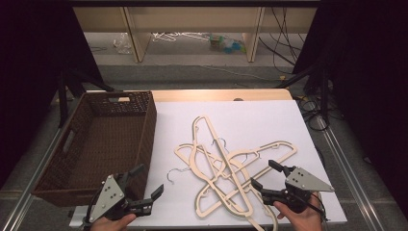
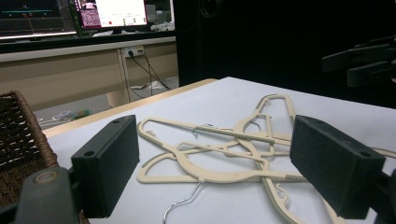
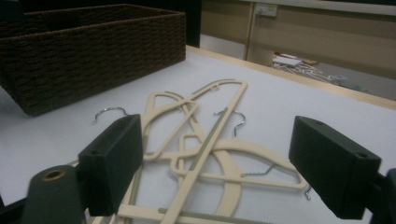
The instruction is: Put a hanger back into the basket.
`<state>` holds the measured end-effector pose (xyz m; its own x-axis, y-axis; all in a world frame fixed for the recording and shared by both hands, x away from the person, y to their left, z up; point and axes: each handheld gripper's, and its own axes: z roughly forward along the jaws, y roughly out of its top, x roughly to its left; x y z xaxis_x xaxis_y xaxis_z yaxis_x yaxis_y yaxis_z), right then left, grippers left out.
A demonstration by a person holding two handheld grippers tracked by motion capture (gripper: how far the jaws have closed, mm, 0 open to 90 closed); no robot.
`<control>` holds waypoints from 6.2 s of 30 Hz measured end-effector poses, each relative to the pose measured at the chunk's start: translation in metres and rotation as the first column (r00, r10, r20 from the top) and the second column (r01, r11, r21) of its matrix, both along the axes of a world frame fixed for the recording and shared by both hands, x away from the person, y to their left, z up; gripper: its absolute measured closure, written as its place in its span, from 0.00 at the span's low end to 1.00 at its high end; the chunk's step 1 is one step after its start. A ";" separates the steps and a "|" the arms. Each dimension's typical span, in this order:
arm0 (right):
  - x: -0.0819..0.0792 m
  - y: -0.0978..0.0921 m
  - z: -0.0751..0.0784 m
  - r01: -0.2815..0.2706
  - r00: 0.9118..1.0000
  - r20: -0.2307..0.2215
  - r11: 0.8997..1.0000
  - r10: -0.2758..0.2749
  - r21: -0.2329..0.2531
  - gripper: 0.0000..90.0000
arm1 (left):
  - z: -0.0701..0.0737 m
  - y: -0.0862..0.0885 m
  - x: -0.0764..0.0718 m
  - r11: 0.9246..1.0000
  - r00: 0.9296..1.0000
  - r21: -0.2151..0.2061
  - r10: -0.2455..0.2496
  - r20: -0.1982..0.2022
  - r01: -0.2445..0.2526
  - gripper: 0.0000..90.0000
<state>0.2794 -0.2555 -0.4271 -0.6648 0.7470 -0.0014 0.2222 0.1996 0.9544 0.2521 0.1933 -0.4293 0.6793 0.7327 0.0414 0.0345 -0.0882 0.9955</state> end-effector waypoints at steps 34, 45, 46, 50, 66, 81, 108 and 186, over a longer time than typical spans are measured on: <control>0.007 0.062 -0.003 -0.200 0.974 -0.145 0.960 0.173 -0.196 0.23 | -0.002 -0.002 0.000 1.000 1.000 0.015 -0.004 -0.007 0.004 0.18; 0.021 0.099 -0.024 -0.295 0.928 -0.313 0.912 0.202 -0.286 0.37 | -0.003 -0.003 0.001 1.000 1.000 0.022 -0.008 -0.005 0.008 0.18; 0.023 0.101 -0.027 -0.293 0.927 -0.321 0.910 0.195 -0.292 0.39 | -0.003 -0.003 0.001 1.000 1.000 0.025 -0.007 -0.006 0.007 0.18; 0.027 0.111 -0.034 -0.313 0.913 -0.360 0.897 0.194 -0.312 0.46 | -0.003 -0.003 0.001 0.999 1.000 0.030 -0.010 -0.003 0.010 0.18; 0.037 0.126 -0.046 -0.349 0.875 -0.460 0.853 0.149 -0.388 0.72 | -0.004 -0.004 0.002 0.999 1.000 0.033 -0.009 -0.011 0.009 0.18; 0.042 0.120 -0.040 -0.317 0.875 -0.471 0.869 0.113 -0.380 0.82 | -0.004 -0.005 0.002 0.999 1.000 0.033 -0.010 -0.010 0.010 0.18; 0.050 0.111 -0.034 -0.312 0.862 -0.498 0.874 0.096 -0.372 0.89 | -0.004 -0.005 0.002 0.999 1.000 0.043 -0.014 -0.007 0.014 0.18; 0.041 0.014 0.016 -0.547 0.765 -0.552 0.789 0.333 -0.282 0.88 | -0.038 -0.123 0.066 0.641 0.871 0.737 -0.468 0.150 0.217 0.83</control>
